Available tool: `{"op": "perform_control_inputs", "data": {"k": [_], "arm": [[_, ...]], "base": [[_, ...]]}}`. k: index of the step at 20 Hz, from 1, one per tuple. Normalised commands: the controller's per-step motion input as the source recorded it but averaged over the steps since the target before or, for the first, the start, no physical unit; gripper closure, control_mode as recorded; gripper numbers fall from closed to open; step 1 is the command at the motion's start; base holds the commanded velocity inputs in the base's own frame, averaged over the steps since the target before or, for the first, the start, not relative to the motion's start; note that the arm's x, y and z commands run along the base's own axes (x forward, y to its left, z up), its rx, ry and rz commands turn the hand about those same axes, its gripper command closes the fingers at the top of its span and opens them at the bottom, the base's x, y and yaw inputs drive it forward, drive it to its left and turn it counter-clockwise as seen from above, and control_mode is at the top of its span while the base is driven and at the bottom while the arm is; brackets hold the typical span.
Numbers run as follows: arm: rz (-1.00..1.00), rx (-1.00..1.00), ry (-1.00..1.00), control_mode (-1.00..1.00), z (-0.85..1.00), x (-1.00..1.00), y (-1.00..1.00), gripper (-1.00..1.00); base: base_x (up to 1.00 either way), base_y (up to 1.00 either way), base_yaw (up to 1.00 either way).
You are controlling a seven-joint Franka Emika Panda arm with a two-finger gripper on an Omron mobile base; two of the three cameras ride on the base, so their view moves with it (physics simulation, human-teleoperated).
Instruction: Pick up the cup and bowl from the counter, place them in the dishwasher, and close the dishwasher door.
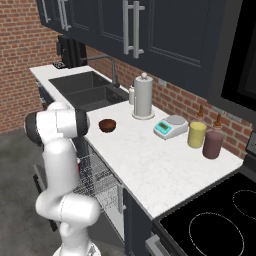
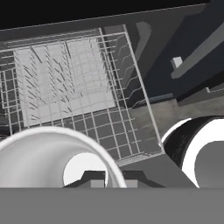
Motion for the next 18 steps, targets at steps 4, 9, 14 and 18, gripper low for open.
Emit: {"op": "perform_control_inputs", "data": {"k": [4,9,14,18], "arm": [[0.00,-0.01,0.00,-1.00,-0.36,0.35,0.00,1.00],[0.00,-0.01,0.00,-1.00,-0.31,0.31,0.09,1.00],[0.00,0.00,0.00,-1.00,-0.25,0.34,0.13,1.00],[0.00,0.00,0.00,-1.00,-0.26,0.36,0.07,1.00]], "base": [[0.00,0.00,0.00],[0.00,0.00,0.00],[0.00,0.00,0.00],[0.00,0.00,0.00]]}}
